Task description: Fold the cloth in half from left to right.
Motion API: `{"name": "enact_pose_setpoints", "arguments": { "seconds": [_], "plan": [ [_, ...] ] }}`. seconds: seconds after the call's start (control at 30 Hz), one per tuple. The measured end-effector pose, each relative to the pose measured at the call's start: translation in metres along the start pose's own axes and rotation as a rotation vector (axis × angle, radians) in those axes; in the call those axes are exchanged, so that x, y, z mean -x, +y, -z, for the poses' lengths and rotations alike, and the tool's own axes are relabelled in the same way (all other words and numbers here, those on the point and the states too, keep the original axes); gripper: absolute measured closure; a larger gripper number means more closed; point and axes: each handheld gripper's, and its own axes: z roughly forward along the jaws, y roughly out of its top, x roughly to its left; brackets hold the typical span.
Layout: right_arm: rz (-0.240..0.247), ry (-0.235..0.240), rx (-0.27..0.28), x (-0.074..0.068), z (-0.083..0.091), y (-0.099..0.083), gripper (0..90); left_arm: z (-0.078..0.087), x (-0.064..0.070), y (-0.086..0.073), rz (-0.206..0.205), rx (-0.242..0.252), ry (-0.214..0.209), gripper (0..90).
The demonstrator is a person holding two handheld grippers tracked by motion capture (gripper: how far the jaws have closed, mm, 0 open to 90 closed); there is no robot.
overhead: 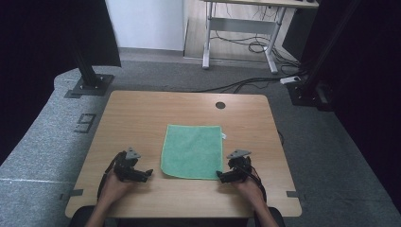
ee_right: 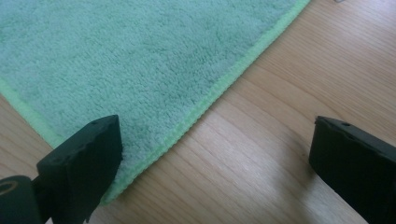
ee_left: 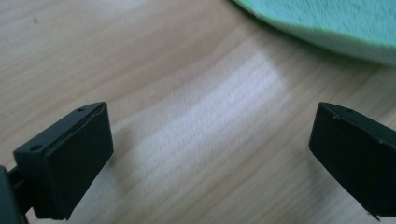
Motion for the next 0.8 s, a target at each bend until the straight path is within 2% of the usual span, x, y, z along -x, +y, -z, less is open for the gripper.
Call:
{"name": "enact_pose_setpoints", "arguments": {
  "seconds": [0.3, 0.47, 0.57, 0.67, 0.8],
  "plan": [
    [-0.031, -0.007, 0.007, 0.012, 0.005, -0.008, 3.3, -0.011, -0.005, 0.029, 0.009, 0.045, 0.013, 0.0],
    [-0.024, -0.012, 0.006, 0.012, 0.006, -0.008, 3.2, -0.029, -0.003, 0.057, 0.026, 0.097, 0.008, 0.0],
    [-0.027, -0.008, 0.008, 0.013, 0.006, -0.009, 3.2, -0.042, -0.001, 0.071, 0.013, 0.096, 0.018, 0.0],
    [-0.027, -0.01, 0.007, 0.014, 0.007, -0.009, 3.2, -0.058, -0.001, 0.082, 0.003, 0.079, 0.045, 0.0],
    [-0.026, -0.01, 0.01, 0.015, 0.007, -0.01, 3.2, -0.075, -0.004, 0.087, 0.007, 0.044, 0.075, 0.0]
  ]
}}
